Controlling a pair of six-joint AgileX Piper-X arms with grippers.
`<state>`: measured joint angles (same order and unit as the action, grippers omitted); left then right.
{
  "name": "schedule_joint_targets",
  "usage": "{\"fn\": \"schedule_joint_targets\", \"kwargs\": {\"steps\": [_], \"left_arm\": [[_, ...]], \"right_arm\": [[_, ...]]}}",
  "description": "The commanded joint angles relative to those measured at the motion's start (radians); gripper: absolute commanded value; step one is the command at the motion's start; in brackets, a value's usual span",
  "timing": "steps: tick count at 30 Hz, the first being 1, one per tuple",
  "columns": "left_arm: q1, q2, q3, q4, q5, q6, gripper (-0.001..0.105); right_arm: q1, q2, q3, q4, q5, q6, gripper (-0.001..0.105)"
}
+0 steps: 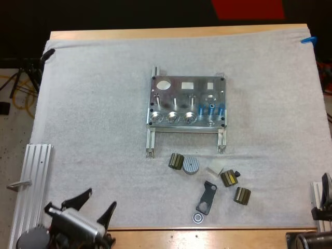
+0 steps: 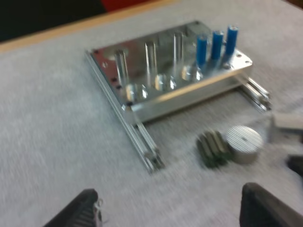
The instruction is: Load cells from left to right
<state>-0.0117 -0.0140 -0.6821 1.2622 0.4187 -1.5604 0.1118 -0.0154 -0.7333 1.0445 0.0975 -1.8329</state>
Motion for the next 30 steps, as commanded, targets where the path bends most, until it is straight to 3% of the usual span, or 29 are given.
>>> {"fn": "schedule_joint_targets", "kwargs": {"steps": [1,5,9,15,30], "left_arm": [[0.000,-0.139,0.047,-0.097,-0.005,-0.001,0.061],[0.000,-0.137,0.166,-0.233,-0.005,-0.001,0.061],[0.000,-0.132,0.203,-0.315,-0.005,-0.013,0.061],[0.000,-0.132,0.203,-0.317,-0.005,-0.013,0.061],[0.000,-0.132,0.203,-0.317,-0.005,-0.013,0.061]], "right_arm": [[-0.002,-0.031,0.016,-0.047,-0.006,-0.004,0.069],[-0.002,-0.031,0.068,-0.052,-0.006,-0.004,0.069],[-0.002,-0.031,0.123,-0.039,-0.015,0.005,0.069],[-0.002,-0.031,0.179,0.047,-0.036,0.039,0.069],[-0.002,-0.029,0.183,0.032,-0.035,0.041,0.069]]}}
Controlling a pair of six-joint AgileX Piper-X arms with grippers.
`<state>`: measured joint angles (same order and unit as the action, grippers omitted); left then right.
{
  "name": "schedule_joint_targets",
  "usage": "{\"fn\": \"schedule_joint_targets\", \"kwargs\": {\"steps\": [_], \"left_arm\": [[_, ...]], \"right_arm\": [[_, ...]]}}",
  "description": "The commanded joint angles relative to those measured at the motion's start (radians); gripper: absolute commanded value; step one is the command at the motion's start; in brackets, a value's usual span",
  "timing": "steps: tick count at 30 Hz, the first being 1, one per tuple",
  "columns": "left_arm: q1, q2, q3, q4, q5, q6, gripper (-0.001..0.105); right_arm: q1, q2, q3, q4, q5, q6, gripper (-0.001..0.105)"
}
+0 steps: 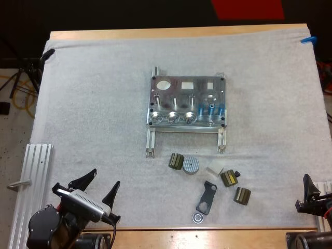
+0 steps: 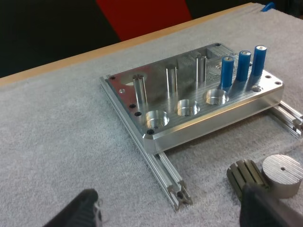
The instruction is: Load cells from left to right
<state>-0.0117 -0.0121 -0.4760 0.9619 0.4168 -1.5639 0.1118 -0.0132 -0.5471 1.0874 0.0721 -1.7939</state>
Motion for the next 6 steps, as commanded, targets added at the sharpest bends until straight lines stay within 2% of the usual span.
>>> {"fn": "schedule_joint_targets", "kwargs": {"steps": [1,6], "left_arm": [[0.000,-0.134,-0.003,-0.017,-0.003,-0.009,0.061],[0.000,-0.134,-0.003,-0.017,-0.003,-0.009,0.061]], "right_arm": [[-0.002,-0.031,-0.003,-0.011,-0.010,0.002,0.069],[-0.002,-0.031,-0.003,-0.011,-0.010,0.002,0.069]]}}
